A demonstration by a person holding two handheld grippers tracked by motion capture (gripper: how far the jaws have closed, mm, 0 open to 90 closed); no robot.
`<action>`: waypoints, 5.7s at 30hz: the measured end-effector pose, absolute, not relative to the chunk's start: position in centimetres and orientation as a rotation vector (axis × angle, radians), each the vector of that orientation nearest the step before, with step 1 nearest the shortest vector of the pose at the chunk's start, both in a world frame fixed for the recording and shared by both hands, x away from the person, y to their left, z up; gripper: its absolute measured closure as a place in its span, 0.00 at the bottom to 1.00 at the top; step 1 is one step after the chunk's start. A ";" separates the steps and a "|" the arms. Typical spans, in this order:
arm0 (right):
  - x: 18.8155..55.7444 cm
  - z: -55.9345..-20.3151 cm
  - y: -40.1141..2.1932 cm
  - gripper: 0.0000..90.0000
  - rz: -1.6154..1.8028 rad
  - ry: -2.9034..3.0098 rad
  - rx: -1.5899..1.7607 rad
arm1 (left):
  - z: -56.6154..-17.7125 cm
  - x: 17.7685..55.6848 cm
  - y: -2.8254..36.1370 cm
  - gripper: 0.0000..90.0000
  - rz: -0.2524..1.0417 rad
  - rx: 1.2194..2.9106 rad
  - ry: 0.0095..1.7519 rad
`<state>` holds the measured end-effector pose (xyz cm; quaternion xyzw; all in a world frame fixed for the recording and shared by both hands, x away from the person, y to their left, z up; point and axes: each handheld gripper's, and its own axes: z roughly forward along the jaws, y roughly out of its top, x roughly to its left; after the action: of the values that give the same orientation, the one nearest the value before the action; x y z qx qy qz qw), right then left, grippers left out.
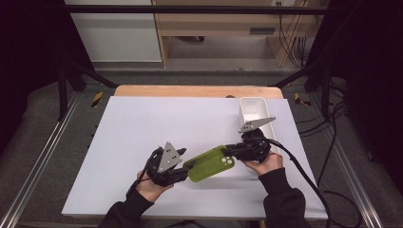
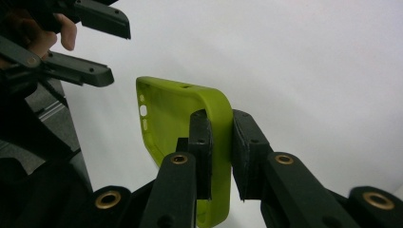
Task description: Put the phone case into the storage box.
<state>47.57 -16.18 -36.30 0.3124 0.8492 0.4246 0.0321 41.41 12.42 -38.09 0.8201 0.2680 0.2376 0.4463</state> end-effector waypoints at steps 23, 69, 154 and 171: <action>46.7 -34.5 -17.3 0.88 1.287 2.497 0.873 | -39.6 43.2 19.1 0.25 0.574 1.829 0.851; 45.4 -27.7 -17.9 0.88 0.966 2.292 0.580 | -44.0 43.3 28.0 0.05 0.667 1.731 0.961; 52.0 -22.4 -19.8 0.87 0.380 2.128 0.382 | -44.9 43.5 29.3 0.04 0.675 1.754 0.986; 54.4 -22.8 -20.4 0.88 0.268 2.165 0.351 | -45.0 43.7 29.2 0.04 0.666 1.766 0.983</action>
<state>54.37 -20.44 -22.76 0.1418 0.8753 0.1083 0.4495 43.66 29.17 -45.03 0.7256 0.4037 0.2735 0.4856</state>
